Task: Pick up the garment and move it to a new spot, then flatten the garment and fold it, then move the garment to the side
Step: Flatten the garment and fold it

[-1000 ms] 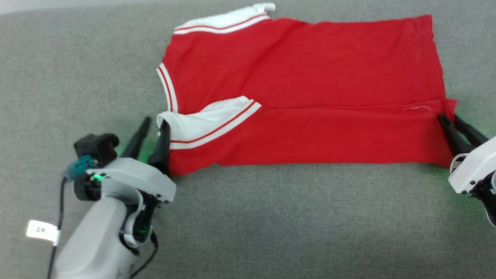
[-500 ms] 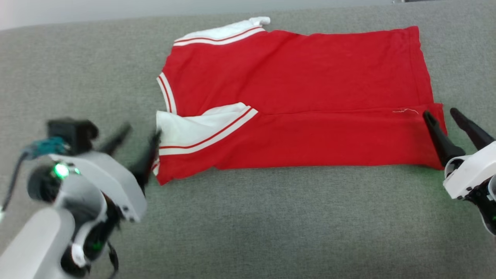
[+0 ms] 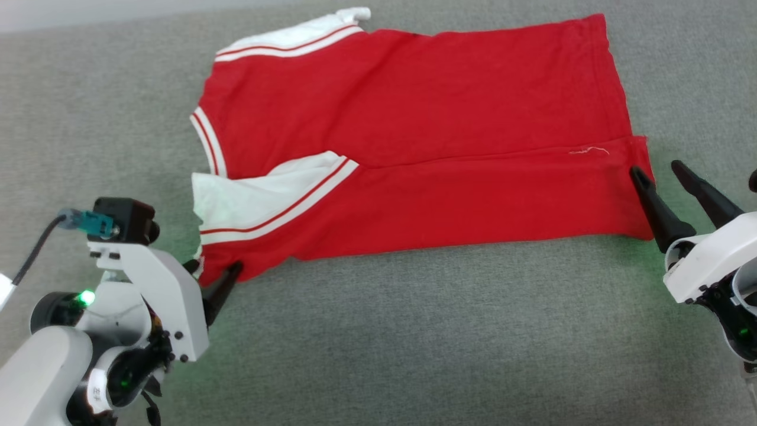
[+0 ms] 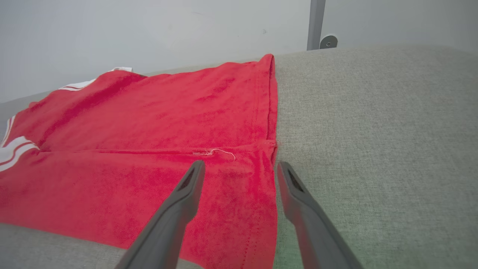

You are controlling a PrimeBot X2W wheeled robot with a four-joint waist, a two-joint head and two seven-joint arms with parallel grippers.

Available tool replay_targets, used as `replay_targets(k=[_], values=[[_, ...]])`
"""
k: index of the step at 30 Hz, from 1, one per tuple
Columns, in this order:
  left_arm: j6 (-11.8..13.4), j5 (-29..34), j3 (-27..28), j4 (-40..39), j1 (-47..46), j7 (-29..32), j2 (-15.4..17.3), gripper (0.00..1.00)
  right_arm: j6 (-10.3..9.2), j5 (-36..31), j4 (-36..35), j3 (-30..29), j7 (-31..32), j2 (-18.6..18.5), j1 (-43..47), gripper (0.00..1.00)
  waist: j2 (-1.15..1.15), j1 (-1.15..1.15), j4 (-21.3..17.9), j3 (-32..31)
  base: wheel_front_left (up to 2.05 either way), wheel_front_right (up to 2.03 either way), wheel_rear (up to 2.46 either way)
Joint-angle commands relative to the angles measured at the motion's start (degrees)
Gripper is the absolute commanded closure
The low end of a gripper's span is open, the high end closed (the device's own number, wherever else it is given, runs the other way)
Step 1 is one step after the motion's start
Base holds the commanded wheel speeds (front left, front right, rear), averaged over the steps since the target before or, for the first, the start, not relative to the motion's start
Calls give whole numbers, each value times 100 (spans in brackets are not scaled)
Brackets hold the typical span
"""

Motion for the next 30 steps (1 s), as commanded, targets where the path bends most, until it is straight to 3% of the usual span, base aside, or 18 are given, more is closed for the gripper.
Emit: replay_targets(k=[1, 8, 9, 10, 11, 12, 22, 27, 30], values=[[-3, -7, 9, 98, 11, -19, -7, 0, -7, -11, 0, -56, -33, -9, 33, 0, 0, 0, -96, 100, 0, 0, 0], [-88, 53, -157, 452, 63, 26, -12, 0, -7, -14, -57, -85, 24, 2, 82, 0, 0, 0, -204, 130, 0, 0, 0], [-129, 2, -173, 486, 84, 28, -54, 26, -7, -18, -69, -78, 69, -9, 92, 0, 0, 0, -213, 125, 0, 0, 0], [-165, -67, -175, 516, 110, 18, -102, 63, -7, -13, -86, -56, 141, -26, 102, 0, 0, 0, -220, 120, 0, 0, 0], [-193, -101, -182, 531, 131, 24, -127, 92, -7, -2, -102, -31, 233, -49, 117, 0, 0, 0, -224, 113, 0, 0, 0], [-215, -114, -192, 548, 154, 16, -138, 100, -7, 10, -136, 13, 344, -79, 125, 0, 0, 0, -230, 110, 0, 0, 0], [-318, -126, -233, 643, 145, -148, -242, 100, -7, -60, -296, 49, 1709, -409, -16, 0, 0, 0, -140, 129, 0, 0, 0], [-381, -71, -308, 639, 35, -216, -361, 100, -7, -187, -183, 172, 2576, -431, -181, 0, 0, 0, -32, 198, 0, 0, 0], [-421, -53, -357, 663, 5, -244, -425, 100, -7, -198, -147, 179, 2782, -380, -250, 0, 0, 0, 15, 233, 0, 0, 0]])
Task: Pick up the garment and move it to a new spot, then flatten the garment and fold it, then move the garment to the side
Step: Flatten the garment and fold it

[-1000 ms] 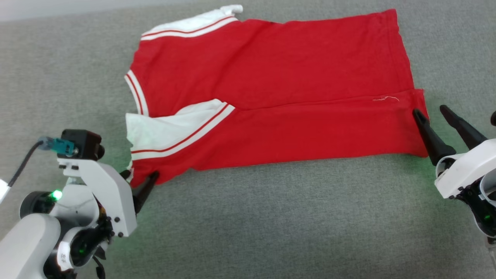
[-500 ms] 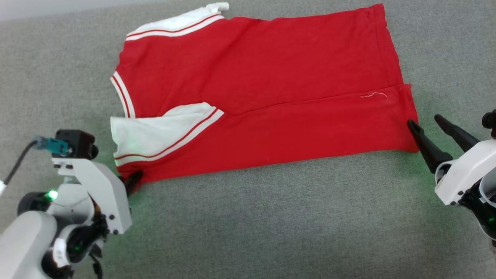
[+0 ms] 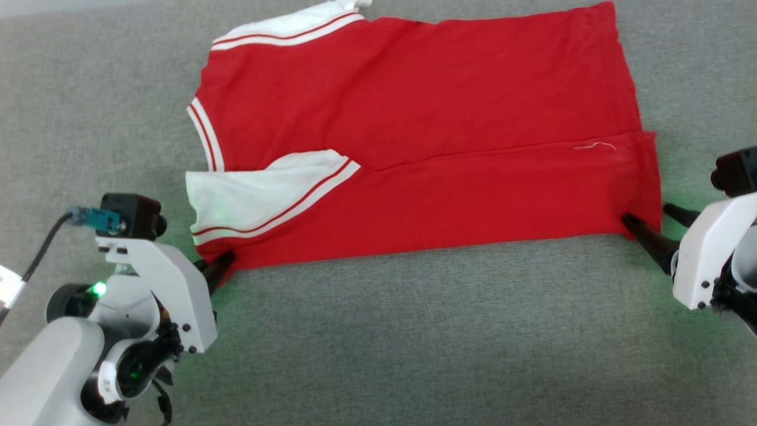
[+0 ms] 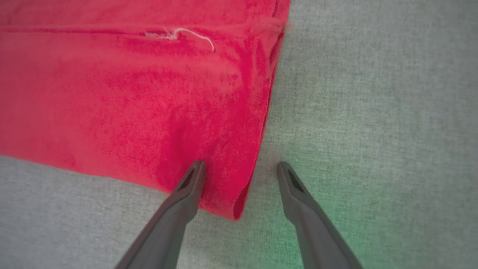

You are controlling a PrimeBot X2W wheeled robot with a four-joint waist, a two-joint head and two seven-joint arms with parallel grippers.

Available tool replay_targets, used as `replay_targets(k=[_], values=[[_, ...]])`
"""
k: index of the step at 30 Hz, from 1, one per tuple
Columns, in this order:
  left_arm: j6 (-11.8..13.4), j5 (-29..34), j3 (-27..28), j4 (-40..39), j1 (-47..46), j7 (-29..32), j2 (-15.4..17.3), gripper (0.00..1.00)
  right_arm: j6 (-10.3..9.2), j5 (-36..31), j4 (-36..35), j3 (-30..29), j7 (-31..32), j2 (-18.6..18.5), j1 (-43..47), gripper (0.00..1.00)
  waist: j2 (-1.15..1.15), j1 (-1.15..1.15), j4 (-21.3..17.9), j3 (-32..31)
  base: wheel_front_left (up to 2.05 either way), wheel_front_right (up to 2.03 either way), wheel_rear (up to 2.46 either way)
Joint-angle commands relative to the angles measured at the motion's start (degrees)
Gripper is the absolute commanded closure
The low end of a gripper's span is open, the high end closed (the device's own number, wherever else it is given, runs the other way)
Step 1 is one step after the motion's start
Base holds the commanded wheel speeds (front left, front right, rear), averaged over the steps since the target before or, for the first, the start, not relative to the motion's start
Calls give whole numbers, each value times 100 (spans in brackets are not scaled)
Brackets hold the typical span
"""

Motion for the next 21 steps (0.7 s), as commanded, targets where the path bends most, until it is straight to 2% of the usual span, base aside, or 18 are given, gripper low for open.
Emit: replay_targets(k=[1, 8, 9, 10, 11, 18, 21], values=[[-72, 2, -223, 137, 120, 52, -177, 100, -7, -28, 54, -15, 81, 69, -78, 0, 0, 0, 59, 59, 0, 0, 0], [-255, 36, -370, 387, -58, -29, -357, 100, -7, -196, 437, 142, 576, 152, -134, 0, 0, 0, 179, 114, 0, 0, 0], [-285, 46, -376, 425, -74, -43, -377, 100, -7, -164, 466, 181, 624, 157, -114, 21, 0, 0, 189, 105, 0, 0, 0], [-287, 50, -389, 463, -88, -58, -390, 100, -7, -140, 481, 201, 643, 169, -94, 64, 0, 0, 197, 90, 0, 0, 0], [-314, 48, -398, 500, -95, -82, -406, 100, -7, -122, 484, 220, 655, 169, -80, 100, 0, 0, 203, 68, 0, 0, 0], [-416, 48, -375, 581, 132, -350, -436, 100, -7, -50, 445, 118, 472, 76, 127, 100, 0, 0, 227, -275, 0, 0, 0], [-368, 23, -350, 458, 346, -476, -411, 100, -7, 3, 320, 19, 375, -22, 305, 100, 0, 0, 253, -467, 0, 0, 0]])
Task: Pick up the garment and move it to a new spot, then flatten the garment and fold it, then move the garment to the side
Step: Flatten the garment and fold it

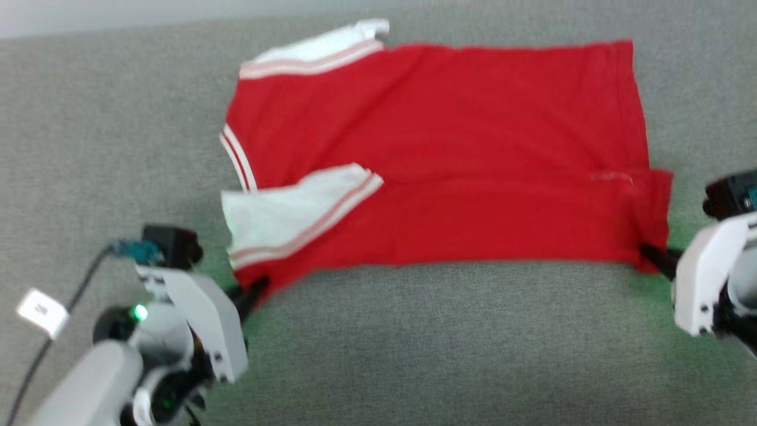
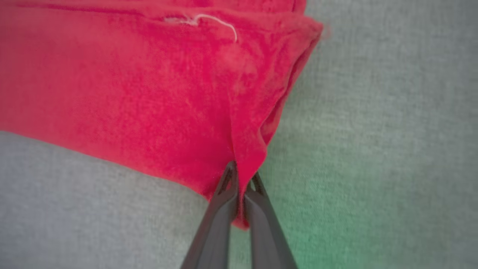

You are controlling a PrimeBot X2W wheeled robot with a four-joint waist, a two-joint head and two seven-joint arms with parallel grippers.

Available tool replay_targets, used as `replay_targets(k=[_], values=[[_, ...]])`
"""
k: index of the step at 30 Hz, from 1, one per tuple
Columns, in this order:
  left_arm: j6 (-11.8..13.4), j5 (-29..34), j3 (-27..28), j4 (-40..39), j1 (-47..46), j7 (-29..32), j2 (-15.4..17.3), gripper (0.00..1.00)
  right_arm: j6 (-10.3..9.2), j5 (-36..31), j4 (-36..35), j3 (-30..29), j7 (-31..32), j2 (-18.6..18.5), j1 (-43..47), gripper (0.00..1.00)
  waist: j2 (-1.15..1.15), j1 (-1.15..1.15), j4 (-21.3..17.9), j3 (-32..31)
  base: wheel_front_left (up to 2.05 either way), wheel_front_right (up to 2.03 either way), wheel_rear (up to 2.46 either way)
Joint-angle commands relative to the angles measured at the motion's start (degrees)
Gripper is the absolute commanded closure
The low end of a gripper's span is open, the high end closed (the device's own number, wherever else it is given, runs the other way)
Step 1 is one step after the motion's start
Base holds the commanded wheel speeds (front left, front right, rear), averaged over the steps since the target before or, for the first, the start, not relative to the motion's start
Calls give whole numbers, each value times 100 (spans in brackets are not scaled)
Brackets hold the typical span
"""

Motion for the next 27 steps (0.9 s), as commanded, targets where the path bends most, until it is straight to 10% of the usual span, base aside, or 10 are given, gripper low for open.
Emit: replay_targets(k=[1, 19, 20, 21, 27], values=[[29, -6, -134, 3, 318, 22, -15, 100, -7, 25, 10, -31, 9, -72, 283, 100, 0, 0, 42, -240, 0, 0, 0], [545, -164, 19, -1386, 1757, -290, 288, 95, -7, 47, -1160, -880, 382, -112, 1684, 100, 0, 0, 101, -538, 0, 0, 0], [560, -120, 46, -1408, 1739, -334, 292, 57, -7, 9, -1231, -909, 318, -96, 1688, 64, 0, 0, 102, -543, 0, 0, 0], [582, -95, 85, -1423, 1717, -373, 293, 0, -7, -18, -1293, -930, 269, -71, 1708, 6, 0, 0, 104, -549, 0, 0, 0], [647, 97, 329, -1673, 1428, -275, 709, 0, -7, -211, -1795, -1329, -146, 150, 1791, 0, 0, 0, 92, -602, 0, 0, 0]])
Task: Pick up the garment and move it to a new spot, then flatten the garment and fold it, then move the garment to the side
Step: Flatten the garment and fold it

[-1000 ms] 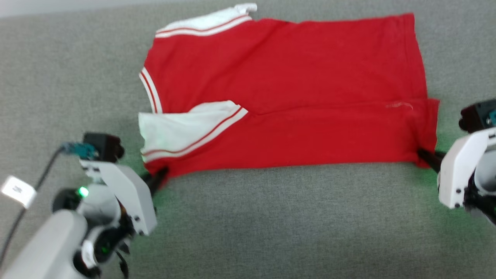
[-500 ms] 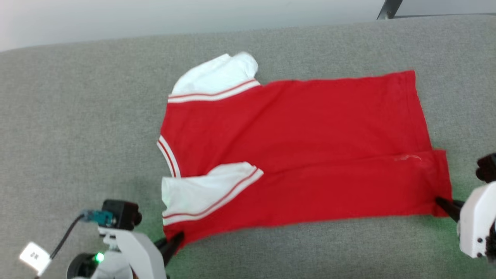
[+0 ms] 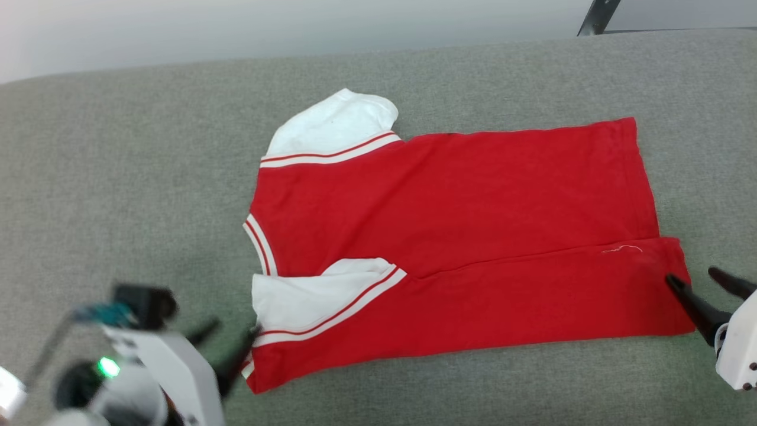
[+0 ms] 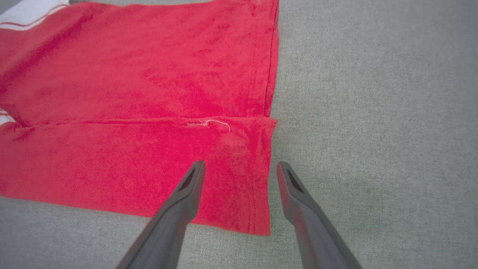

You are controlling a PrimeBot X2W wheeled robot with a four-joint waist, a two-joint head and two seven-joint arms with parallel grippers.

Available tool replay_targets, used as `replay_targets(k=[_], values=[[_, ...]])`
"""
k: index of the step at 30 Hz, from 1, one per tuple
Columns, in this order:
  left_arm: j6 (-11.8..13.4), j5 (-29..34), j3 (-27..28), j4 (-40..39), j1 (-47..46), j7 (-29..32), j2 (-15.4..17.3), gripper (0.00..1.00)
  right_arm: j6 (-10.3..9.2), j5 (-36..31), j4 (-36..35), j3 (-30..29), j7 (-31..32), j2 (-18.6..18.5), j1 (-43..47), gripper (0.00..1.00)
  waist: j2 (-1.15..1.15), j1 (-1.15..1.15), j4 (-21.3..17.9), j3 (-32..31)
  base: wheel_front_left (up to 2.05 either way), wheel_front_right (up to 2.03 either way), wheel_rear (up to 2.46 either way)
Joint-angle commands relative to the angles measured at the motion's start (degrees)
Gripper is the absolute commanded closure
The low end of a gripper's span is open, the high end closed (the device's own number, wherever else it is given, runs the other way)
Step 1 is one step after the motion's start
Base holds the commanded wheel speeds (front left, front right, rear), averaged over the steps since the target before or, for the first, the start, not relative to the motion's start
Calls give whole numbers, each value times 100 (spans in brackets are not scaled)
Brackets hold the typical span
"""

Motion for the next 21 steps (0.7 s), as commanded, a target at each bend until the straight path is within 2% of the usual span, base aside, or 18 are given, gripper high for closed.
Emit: replay_targets(k=[1, 3, 5, 8, 10, 12, 18, 21], values=[[50, 59, 146, -120, -232, 67, 161, 0, -7, -98, -180, -103, -120, 97, 55, 0, 0, 0, -33, -17, 0, 0, 0], [13, 93, 261, -209, -496, 199, 330, 0, -7, -153, -372, -129, -219, 183, 31, 0, 0, 0, -88, -14, 0, 0, 0], [-33, 35, 365, -182, -904, 306, 339, 0, -7, -219, -510, -109, -323, 312, -47, 0, 0, 0, -158, 16, 0, 0, 0], [-254, -214, 429, 118, -1677, 453, 102, 0, -7, -281, -649, 74, -458, 500, -149, 0, 0, 0, -321, 124, 0, 0, 0], [-426, -246, 436, 548, -2294, 591, 51, 0, -7, -305, -692, 260, -525, 588, -229, 0, 0, 0, -462, 230, 0, 0, 0], [-628, -27, 316, 1057, -2947, 707, 75, 0, -7, -297, -720, 452, -595, 671, -374, 0, 0, 0, -640, 386, 0, 0, 0], [-1184, 523, -122, 2847, -4687, 890, -210, 0, -7, -225, -486, 790, -941, 845, -817, 0, 0, 0, -1199, 836, 0, 0, 0], [-1559, 795, -418, 3737, -5297, 900, -381, 0, -7, -253, -312, 940, -1140, 896, -984, 0, 0, 0, -1461, 983, 0, 0, 0]])
